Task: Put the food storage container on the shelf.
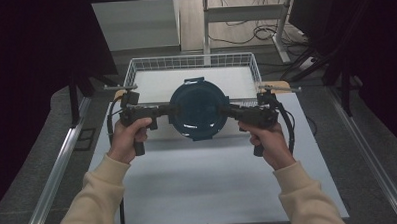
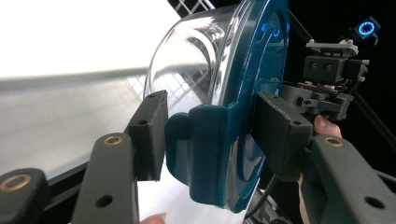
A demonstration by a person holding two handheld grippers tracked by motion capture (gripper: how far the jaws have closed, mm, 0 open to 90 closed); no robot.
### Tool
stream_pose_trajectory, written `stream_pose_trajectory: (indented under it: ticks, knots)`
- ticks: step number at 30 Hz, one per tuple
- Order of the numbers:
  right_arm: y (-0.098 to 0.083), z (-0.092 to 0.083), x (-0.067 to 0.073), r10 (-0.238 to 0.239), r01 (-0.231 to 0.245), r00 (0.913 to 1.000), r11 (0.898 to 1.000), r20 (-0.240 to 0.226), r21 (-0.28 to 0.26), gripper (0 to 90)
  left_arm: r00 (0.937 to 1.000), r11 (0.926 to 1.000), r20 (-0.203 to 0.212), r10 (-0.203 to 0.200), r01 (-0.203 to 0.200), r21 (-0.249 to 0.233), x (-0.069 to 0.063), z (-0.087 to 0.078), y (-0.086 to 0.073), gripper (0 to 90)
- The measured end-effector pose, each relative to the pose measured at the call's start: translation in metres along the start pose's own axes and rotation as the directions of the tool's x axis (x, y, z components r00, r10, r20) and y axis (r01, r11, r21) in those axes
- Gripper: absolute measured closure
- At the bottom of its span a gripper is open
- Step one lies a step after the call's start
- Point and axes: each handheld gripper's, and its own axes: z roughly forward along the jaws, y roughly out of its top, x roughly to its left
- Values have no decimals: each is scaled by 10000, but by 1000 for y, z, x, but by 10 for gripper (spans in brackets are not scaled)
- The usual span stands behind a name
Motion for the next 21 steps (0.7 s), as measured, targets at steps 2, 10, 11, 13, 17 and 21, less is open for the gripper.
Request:
stream_pose_trajectory:
  ticks: [2, 10, 11, 13, 17, 21]
  knots:
    - [9, 4, -1, -13, 13, 10000, 10000, -17, -14, 464, 10000, 10000, -44, -7, 7, -91, 2, 0, 9, 462]
    - [43, 23, -11, 56, -56, 10000, 10000, -3, -64, 464, 9999, 9996, -22, -152, 152, -220, 18, 3, 46, 462]
    - [46, 25, -12, 55, -55, 10000, 10000, 4, -54, 463, 9999, 9997, -36, -159, 158, -202, 19, 3, 49, 461]
    - [52, 29, -15, 108, -108, 9999, 9999, 48, -76, 459, 9999, 9997, -77, -152, 151, -169, 21, 4, 54, 461]
    - [60, 34, -19, 217, -216, 9997, 9997, 73, -109, 457, 9997, 9997, -158, -211, 209, -141, 25, 6, 67, 461]
    - [70, 39, -23, 289, -287, 9995, 9995, 144, -143, 453, 9992, 9993, -153, -360, 359, -73, 32, 10, 78, 461]
